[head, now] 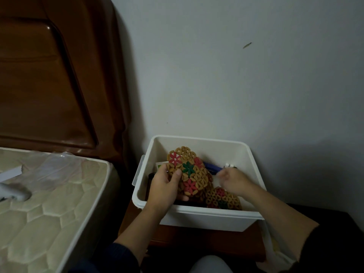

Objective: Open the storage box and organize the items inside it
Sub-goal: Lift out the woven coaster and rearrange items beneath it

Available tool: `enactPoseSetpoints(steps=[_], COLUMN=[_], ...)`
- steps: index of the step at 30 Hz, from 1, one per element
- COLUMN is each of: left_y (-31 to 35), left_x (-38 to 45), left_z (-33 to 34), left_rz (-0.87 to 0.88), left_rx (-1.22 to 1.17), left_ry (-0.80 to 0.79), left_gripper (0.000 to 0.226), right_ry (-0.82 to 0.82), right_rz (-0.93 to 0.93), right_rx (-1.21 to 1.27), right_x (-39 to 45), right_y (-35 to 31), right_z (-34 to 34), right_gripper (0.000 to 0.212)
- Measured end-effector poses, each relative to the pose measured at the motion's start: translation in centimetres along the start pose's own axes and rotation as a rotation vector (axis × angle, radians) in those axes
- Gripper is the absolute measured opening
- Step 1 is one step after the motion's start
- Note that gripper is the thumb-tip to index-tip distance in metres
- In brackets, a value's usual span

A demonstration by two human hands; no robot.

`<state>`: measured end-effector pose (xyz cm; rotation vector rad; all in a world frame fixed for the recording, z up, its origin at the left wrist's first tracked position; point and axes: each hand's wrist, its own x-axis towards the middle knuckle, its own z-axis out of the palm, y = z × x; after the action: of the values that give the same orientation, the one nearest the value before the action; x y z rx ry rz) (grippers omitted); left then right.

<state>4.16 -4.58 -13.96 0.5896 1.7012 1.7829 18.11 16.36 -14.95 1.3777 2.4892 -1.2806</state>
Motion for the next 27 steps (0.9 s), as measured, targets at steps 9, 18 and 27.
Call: enactPoseSetpoints(steps=[9, 18, 27], left_y=[-0.7, -0.7, -0.6], left_x=[0.7, 0.7, 0.6], left_z=[0.2, 0.3, 0.5], left_rz=[0.029, 0.053, 0.061], left_rx=[0.055, 0.083, 0.14], left_ry=[0.014, 0.025, 0.062], left_gripper=[0.014, 0.013, 0.01], right_ry=[-0.314, -0.216, -0.14], right_rz=[0.035, -0.006, -0.148], right_rx=[-0.587, -0.602, -0.531], right_x=[2.9, 4.8, 2.7], right_y=[3.6, 4.6, 2.8], right_z=[2.0, 1.8, -0.3], right_gripper=[0.127, 0.098, 0.023])
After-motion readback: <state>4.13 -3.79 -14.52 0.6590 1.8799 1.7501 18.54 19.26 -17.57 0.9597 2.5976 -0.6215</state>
